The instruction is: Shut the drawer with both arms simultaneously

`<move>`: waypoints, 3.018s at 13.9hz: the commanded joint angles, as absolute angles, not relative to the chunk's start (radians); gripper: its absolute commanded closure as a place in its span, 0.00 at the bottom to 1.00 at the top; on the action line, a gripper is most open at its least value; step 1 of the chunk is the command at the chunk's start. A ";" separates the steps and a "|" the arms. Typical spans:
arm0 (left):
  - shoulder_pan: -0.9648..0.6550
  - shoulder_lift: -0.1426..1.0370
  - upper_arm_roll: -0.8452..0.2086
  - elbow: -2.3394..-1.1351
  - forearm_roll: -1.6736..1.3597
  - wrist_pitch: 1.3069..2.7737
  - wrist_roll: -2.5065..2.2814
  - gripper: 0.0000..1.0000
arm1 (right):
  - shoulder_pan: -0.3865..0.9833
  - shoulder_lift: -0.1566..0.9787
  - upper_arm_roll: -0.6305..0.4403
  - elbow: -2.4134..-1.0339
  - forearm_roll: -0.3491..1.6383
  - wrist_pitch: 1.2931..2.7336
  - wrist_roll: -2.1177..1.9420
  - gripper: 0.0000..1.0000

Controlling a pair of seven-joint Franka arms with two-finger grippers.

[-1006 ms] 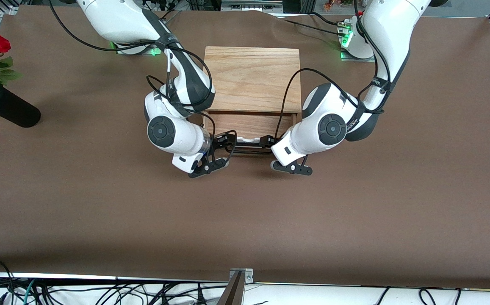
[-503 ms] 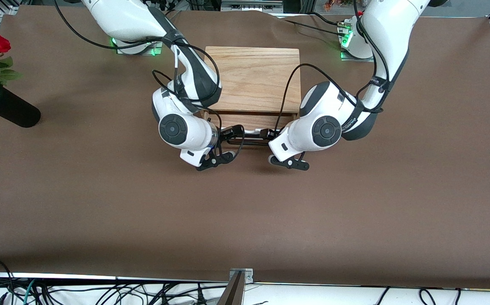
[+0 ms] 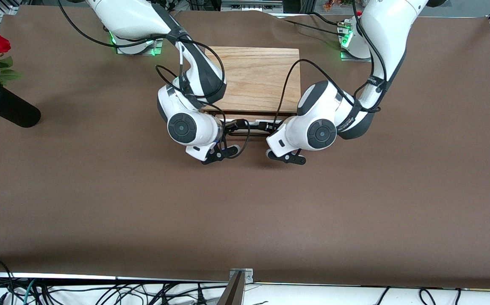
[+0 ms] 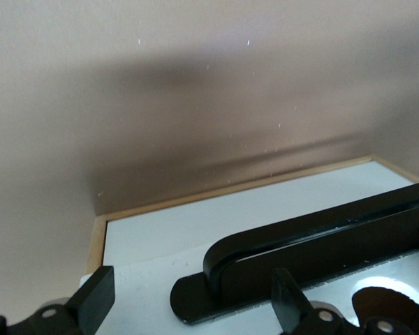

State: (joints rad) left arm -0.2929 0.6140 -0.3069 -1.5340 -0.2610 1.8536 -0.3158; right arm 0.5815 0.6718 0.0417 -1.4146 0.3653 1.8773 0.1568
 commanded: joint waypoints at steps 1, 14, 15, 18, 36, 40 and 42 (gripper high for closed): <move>-0.301 0.621 -0.311 -1.540 -0.328 1.770 -0.305 0.00 | 0.587 0.673 0.041 -1.416 0.377 1.839 0.172 0.00; -0.293 0.620 -0.313 -1.528 -0.351 1.701 -0.308 0.00 | 0.588 0.675 0.041 -1.416 0.377 1.747 0.170 0.00; -0.291 0.620 -0.313 -1.526 -0.351 1.700 -0.308 0.00 | 0.588 0.675 0.041 -1.414 0.377 1.755 0.170 0.00; -0.282 0.606 -0.313 -1.523 -0.351 1.697 -0.308 0.00 | 0.586 0.675 0.040 -1.387 0.374 1.782 0.166 0.00; -0.062 0.166 -0.201 -1.500 0.103 1.697 -0.292 0.00 | 0.571 0.543 -0.415 -1.204 0.273 1.780 0.133 0.00; -0.086 0.069 -0.023 -1.598 0.083 1.715 -0.288 0.00 | 0.571 0.491 -0.509 -1.204 0.276 1.701 0.129 0.00; -0.064 -0.030 -0.031 -1.710 0.061 1.733 -0.287 0.00 | 0.554 0.454 -0.503 -1.207 0.269 1.707 0.133 0.00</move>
State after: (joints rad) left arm -0.0686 0.0961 -0.0212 -1.5596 0.0779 1.6900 -0.2886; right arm 0.5594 0.4919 -0.5056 -1.2007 0.2881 1.7246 0.1362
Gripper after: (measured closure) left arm 0.000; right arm 0.000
